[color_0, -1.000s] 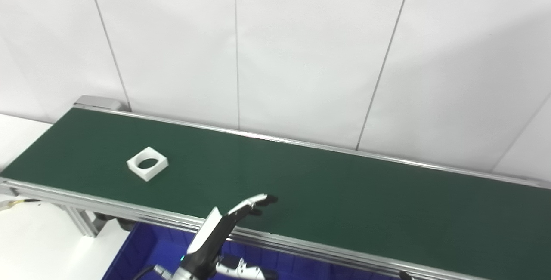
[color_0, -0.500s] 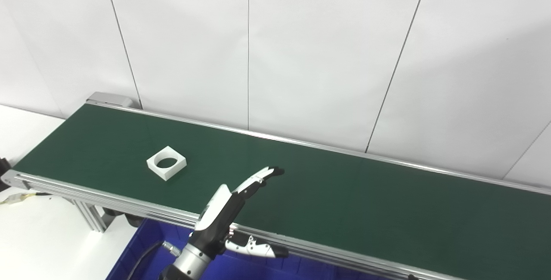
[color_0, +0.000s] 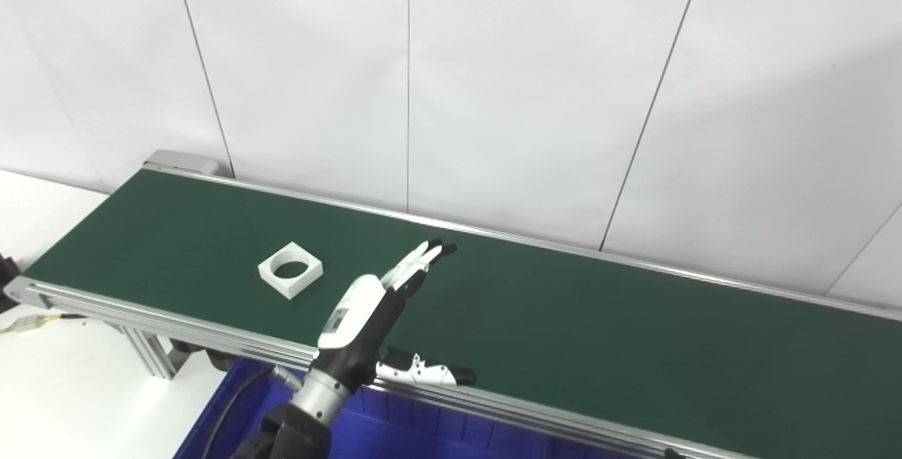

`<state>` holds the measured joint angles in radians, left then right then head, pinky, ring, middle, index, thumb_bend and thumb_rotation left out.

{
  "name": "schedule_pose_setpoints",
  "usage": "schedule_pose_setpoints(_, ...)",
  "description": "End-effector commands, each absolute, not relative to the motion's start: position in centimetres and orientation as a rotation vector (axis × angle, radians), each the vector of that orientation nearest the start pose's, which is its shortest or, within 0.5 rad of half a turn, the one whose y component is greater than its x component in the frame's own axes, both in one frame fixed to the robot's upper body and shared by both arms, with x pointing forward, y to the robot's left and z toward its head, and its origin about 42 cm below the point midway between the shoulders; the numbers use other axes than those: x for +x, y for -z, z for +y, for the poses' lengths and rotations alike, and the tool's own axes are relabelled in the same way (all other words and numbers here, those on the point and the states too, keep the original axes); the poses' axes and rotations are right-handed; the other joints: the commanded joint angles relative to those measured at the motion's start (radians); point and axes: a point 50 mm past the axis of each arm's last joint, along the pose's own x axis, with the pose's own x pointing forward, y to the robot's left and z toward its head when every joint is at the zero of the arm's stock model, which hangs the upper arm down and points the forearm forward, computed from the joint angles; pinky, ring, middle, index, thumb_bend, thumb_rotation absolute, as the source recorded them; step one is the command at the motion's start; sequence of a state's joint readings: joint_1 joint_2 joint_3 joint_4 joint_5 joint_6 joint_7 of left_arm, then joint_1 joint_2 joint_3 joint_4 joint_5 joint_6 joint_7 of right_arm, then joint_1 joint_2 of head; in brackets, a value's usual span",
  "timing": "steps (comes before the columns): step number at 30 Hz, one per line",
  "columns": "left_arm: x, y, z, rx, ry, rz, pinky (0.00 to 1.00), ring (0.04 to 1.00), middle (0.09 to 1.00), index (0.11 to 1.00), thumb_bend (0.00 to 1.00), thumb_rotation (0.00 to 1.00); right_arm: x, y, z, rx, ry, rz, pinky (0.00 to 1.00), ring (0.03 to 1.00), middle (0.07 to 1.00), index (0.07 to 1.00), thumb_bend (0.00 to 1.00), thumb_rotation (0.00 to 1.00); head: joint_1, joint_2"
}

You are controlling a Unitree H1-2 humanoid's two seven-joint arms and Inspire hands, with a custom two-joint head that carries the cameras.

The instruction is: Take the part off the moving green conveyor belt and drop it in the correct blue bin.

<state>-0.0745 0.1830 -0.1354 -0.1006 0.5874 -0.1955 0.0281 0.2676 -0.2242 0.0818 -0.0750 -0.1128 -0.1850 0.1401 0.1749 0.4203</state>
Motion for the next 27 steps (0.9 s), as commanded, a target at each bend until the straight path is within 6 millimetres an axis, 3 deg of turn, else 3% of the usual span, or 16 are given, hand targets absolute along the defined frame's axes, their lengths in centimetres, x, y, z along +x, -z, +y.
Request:
schedule_pose_setpoints(1,31.1,-16.8,21.7,0.786,0.111,-0.456,0.90,0.960,0.989,0.948,0.87,0.55,19.1,-7.9,-26.4,-0.313,-0.226,-0.036,0.96,0.975,0.954,0.924,0.96,0.08,-0.005,0.004)
schedule_pose_setpoints(11,33.5,-16.7,22.2,0.900,0.103,-0.437,0.96,0.970,0.979,0.946,0.86,0.55,19.2,-8.2,-26.0,-0.300,-0.236,-0.029,0.99,0.992,0.968,0.931,0.95,0.06,-0.015,0.004)
schedule_pose_setpoints(18,35.0,-16.6,22.8,0.955,0.086,-0.410,0.96,0.966,0.979,0.954,0.87,0.54,19.4,-8.1,-25.7,-0.305,-0.233,-0.040,0.99,0.981,0.962,0.927,0.97,0.10,-0.012,0.002)
schedule_pose_setpoints(27,37.3,-17.0,24.1,1.018,0.024,-0.326,0.95,0.967,0.985,0.957,0.90,0.52,19.7,-7.9,-25.2,-0.295,-0.244,-0.046,0.97,0.986,0.967,0.934,0.97,0.08,-0.024,-0.007)
